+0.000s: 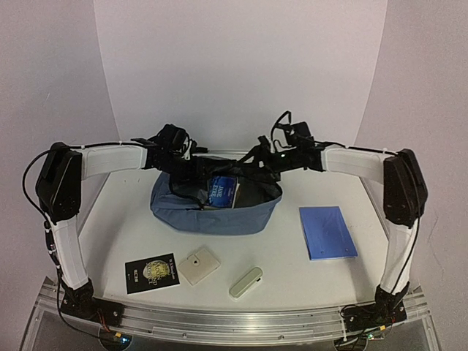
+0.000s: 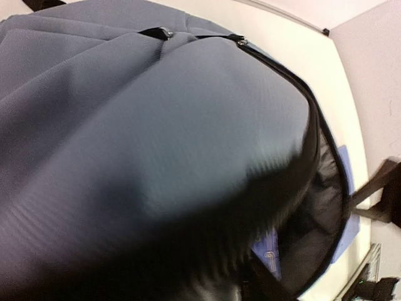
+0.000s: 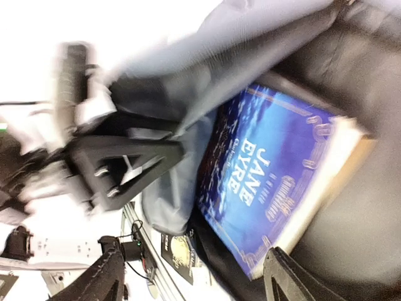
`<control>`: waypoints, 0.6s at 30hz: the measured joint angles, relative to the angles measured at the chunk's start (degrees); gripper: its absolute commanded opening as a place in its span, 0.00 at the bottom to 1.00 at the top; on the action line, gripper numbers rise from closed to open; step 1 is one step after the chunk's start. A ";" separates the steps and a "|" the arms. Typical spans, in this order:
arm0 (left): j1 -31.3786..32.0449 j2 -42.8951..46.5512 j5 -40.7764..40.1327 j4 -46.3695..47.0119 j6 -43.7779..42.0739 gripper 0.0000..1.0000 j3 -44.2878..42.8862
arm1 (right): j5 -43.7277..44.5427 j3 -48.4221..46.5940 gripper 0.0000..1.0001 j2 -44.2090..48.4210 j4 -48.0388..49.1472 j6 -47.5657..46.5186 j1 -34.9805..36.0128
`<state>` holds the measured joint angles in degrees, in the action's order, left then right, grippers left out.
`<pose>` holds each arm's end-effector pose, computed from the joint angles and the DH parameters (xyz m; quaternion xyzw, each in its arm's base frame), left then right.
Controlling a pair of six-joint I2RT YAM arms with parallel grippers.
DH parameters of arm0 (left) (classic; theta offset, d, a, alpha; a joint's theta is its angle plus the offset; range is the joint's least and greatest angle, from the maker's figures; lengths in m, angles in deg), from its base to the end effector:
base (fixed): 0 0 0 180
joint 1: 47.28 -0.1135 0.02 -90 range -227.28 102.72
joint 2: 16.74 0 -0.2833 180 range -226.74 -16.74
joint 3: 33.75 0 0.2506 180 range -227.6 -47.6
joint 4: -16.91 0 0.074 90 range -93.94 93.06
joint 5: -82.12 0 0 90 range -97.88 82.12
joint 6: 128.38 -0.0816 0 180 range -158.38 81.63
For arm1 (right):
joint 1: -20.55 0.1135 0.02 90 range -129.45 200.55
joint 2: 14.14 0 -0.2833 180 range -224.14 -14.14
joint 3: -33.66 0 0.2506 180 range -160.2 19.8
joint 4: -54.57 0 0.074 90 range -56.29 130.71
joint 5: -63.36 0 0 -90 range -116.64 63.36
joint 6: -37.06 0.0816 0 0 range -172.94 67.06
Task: Pack the student bag
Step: Place the book in the student bag.
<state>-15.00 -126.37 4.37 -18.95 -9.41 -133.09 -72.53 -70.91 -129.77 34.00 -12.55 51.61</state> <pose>0.3866 -0.2647 0.2247 0.0665 0.9208 -0.2743 0.2691 0.3980 0.3081 0.2523 -0.1241 0.8168 0.5385 0.1658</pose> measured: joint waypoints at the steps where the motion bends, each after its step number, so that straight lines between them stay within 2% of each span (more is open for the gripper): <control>1: -0.48 0.01 0.40 0.48 0.62 0.74 0.81 | -0.32 1.80 0.80 2.45 -0.39 -1.33 -1.62; 3: -1.26 0.02 1.13 1.27 0.99 0.82 1.81 | -0.33 4.33 0.80 6.52 -1.69 -3.92 -4.97; 7: -2.28 0.15 2.06 1.65 2.58 0.88 2.07 | 1.36 6.77 0.83 12.27 -7.68 -12.24 -12.55; 10: -2.90 0.40 2.27 1.49 3.71 0.99 2.04 | 3.31 7.79 0.85 14.71 -14.05 -19.03 -17.52; 14: -2.70 2.32 2.34 0.93 3.43 1.00 2.07 | 6.27 9.04 0.86 16.46 -23.10 -28.25 -21.83; 18: 0.37 5.74 -0.57 -1.36 0.47 1.00 1.02 | 9.37 11.59 0.86 17.09 -31.04 -37.12 -25.68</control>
<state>-14.63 -120.63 3.79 -20.31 -8.94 -132.06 -63.17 -59.32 -112.68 2.96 -49.66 25.93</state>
